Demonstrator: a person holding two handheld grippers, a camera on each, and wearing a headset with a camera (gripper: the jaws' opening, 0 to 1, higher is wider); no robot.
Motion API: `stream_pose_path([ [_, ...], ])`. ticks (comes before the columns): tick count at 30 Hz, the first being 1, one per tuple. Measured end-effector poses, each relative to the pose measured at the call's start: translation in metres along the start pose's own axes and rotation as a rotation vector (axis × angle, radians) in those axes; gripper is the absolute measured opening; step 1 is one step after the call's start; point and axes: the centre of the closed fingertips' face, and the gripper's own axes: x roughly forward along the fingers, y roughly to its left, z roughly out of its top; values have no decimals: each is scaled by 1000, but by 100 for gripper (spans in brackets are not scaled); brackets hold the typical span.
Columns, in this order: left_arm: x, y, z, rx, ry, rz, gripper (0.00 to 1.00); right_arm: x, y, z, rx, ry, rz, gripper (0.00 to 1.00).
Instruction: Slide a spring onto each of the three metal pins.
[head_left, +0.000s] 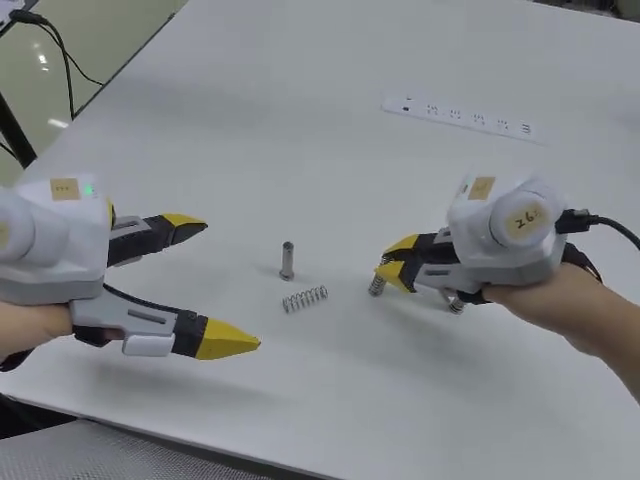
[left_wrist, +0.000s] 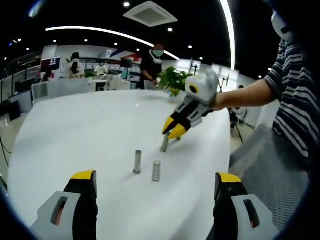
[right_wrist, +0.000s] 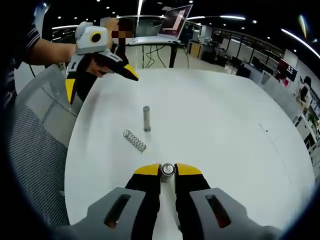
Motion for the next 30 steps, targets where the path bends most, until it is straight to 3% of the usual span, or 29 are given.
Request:
stream_pose_path([
  [2, 0, 0, 0, 0, 1, 2, 95, 2, -2, -4, -27, 17, -7, 7],
  [19, 3, -7, 1, -4, -1, -11, 93, 1, -4, -5, -13, 20, -2, 9],
  [24, 3, -6, 2, -5, -4, -9, 94, -2, -4, 0, 8, -10, -7, 15],
  [30, 3, -7, 3, -2, -2, -12, 93, -12, -4, 6, 6, -35, -20, 14],
])
